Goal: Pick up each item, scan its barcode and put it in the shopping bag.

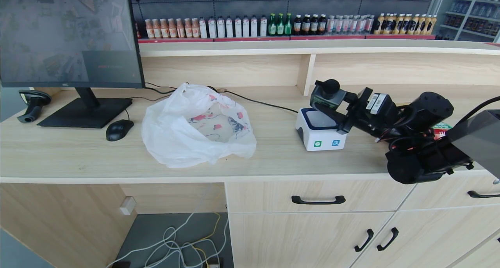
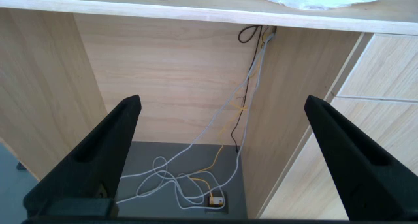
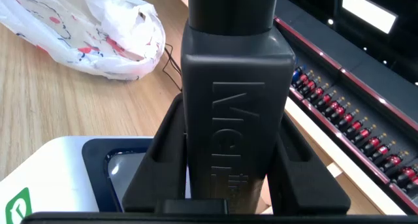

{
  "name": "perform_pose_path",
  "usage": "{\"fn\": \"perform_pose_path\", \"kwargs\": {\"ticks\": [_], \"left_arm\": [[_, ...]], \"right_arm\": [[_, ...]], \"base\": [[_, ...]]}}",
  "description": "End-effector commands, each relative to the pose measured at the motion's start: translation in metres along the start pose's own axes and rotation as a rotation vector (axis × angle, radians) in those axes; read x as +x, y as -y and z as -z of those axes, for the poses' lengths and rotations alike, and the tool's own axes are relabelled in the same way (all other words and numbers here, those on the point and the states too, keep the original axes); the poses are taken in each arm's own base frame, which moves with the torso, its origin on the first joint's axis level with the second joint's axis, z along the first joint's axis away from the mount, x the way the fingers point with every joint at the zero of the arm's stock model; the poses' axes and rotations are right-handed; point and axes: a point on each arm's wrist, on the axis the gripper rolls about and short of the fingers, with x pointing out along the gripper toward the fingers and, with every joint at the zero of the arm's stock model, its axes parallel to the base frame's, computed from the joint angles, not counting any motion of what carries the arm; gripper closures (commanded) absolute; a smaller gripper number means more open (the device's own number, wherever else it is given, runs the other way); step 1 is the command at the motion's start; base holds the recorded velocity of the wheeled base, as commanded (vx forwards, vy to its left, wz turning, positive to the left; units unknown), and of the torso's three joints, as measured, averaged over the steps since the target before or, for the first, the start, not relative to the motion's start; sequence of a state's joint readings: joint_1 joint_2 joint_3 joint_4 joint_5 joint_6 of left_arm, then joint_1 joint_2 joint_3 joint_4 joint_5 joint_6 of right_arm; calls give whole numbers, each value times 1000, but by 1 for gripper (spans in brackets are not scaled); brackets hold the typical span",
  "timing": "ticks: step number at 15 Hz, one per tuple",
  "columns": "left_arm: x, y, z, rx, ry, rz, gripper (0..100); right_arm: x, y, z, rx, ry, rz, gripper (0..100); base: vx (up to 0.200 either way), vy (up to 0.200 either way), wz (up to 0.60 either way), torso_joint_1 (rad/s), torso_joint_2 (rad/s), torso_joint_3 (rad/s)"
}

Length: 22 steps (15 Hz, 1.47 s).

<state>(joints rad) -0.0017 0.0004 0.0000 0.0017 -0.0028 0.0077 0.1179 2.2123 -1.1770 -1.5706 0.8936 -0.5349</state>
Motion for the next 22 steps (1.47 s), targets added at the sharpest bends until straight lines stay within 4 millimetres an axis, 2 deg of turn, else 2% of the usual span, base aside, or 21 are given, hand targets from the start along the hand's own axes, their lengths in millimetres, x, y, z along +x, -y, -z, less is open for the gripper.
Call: {"fn": "perform_pose_path", "kwargs": {"ticks": [1,5,8,12,15,18,20,22], "left_arm": [[0,0,0,0,1,0,0],[0,0,0,-2,1,0,0],[0,0,0,-3,1,0,0],[0,0,0,-3,1,-1,0],[0,0,0,-3,1,-1,0],[0,0,0,-3,1,0,0],[0,0,0,-3,1,-1,0],[0,0,0,-3,1,0,0]], "right_arm": [[0,0,0,2,-1,0,100],[-1,6,-8,-7,3,12,100],[-6,12,-22,5,0,26,100],[-27,18,-69,80,-79,159,100],[-43,19,-98,210,-155,351,100],[-61,7,-116,352,-237,514,100],[-77,-11,-122,453,-311,577,100],[-84,-18,-126,499,-339,613,100]], "base": [[0,0,0,0,0,0],[0,0,0,0,0,0],[0,0,0,0,0,0],[0,0,0,0,0,0],[0,0,0,0,0,0],[0,0,0,0,0,0],[0,0,0,0,0,0],[0,0,0,0,0,0]]}}
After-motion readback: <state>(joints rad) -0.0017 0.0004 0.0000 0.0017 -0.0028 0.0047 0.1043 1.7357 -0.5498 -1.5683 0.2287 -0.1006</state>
